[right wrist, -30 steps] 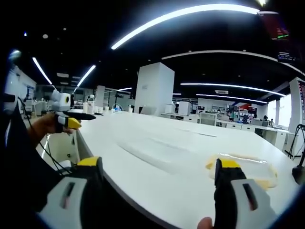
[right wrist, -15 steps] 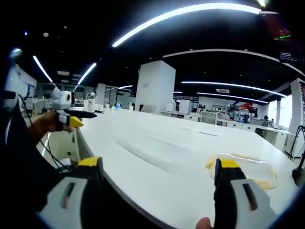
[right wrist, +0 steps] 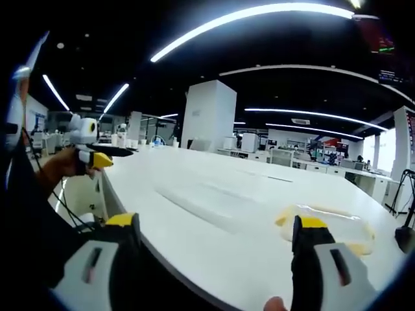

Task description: Snap each plastic latch of the storage box into its locked position after aligning the lid with the box until every specified latch is closed and the lid sits flush.

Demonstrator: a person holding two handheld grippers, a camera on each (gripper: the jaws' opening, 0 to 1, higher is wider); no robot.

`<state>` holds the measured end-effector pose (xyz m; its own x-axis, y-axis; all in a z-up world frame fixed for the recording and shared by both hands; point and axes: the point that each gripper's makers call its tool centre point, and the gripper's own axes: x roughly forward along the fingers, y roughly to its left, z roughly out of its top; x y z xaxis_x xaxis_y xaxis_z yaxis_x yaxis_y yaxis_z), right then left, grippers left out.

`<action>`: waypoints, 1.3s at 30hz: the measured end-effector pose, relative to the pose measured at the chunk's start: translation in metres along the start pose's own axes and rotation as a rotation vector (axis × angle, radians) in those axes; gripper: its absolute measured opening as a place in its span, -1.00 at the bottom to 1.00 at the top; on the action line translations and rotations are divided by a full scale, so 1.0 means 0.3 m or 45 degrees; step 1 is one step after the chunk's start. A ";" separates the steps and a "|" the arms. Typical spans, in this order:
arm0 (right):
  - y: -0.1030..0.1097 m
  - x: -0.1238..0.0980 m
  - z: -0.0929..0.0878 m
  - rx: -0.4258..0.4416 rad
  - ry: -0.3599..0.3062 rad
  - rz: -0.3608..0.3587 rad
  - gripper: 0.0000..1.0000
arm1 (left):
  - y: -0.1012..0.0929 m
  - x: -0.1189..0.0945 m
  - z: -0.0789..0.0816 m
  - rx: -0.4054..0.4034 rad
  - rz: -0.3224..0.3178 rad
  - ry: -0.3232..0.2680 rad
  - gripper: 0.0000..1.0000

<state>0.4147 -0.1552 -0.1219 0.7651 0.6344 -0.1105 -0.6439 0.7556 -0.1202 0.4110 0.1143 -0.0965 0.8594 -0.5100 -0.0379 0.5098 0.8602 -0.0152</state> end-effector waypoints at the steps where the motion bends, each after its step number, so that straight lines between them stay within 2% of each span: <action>1: -0.004 0.000 0.000 0.001 0.000 -0.002 0.96 | 0.002 0.004 0.001 0.000 0.000 0.001 0.99; 6: -0.034 0.010 0.003 0.002 0.002 -0.017 0.96 | 0.015 0.020 0.007 -0.003 0.004 0.000 0.99; 13: -0.040 0.031 -0.008 -0.001 0.026 -0.008 0.97 | 0.011 0.052 0.001 -0.003 -0.009 0.013 0.99; 25: -0.105 0.018 -0.007 0.000 0.038 -0.048 0.97 | -0.052 0.148 0.016 0.011 -0.081 0.021 0.99; 39: -0.156 0.001 -0.009 0.010 0.039 -0.078 0.97 | -0.112 0.223 0.041 0.045 -0.146 0.031 0.99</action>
<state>0.4451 -0.1906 -0.1190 0.8025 0.5816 -0.1331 -0.5955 0.7943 -0.1200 0.4519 0.0512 -0.0862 0.7943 -0.6043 -0.0618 0.6062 0.7952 0.0146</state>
